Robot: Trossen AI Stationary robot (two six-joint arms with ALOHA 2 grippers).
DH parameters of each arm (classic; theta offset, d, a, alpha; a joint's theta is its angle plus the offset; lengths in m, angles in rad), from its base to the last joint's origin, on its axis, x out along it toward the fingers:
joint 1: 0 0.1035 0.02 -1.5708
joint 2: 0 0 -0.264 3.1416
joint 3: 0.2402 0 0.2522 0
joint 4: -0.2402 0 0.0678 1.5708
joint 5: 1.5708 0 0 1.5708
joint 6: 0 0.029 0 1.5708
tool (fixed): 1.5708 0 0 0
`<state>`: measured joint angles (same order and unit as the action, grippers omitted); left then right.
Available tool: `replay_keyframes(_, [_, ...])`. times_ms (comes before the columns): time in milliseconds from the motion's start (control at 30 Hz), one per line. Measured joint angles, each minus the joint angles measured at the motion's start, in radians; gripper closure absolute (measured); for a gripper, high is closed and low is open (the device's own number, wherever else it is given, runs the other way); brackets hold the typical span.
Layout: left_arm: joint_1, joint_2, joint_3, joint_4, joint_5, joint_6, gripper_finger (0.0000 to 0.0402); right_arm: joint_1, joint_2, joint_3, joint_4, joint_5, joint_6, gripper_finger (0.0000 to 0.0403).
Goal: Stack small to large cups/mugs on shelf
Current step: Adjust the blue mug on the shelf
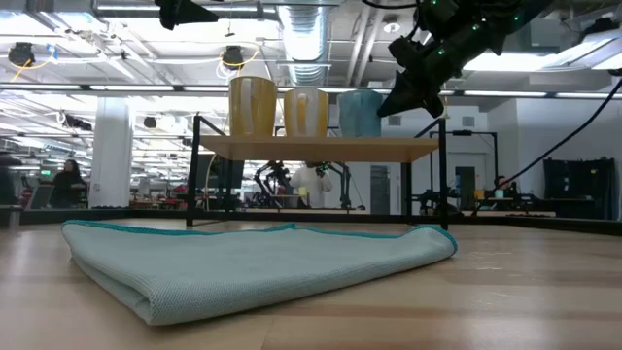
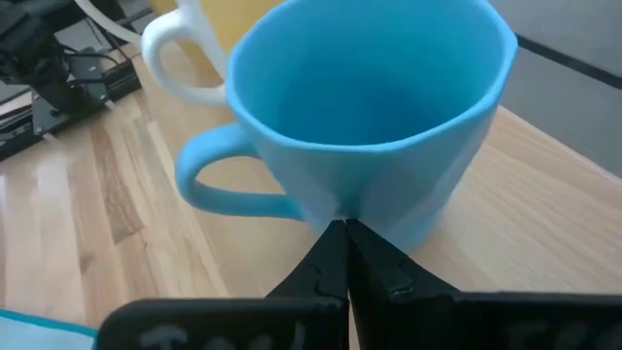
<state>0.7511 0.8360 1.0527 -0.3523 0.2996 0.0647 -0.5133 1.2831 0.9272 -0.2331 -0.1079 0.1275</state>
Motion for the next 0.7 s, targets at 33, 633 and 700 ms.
replay_keyframes(33, [0.0,0.0,0.0,0.0,0.0,0.0,0.0093,0.0,0.0,0.0,0.0,0.001,-0.004,0.0381])
replay_keyframes(633, [0.0,0.0,0.0,-0.002,0.0,0.002,0.0093,-0.026,0.0,0.0,0.005,0.005,-0.007,0.0381])
replay_keyframes(700, [0.0,0.0,0.0,-0.002,0.0,0.002,0.0093,-0.026,0.0,0.0,0.011,0.005,-0.007,0.0381])
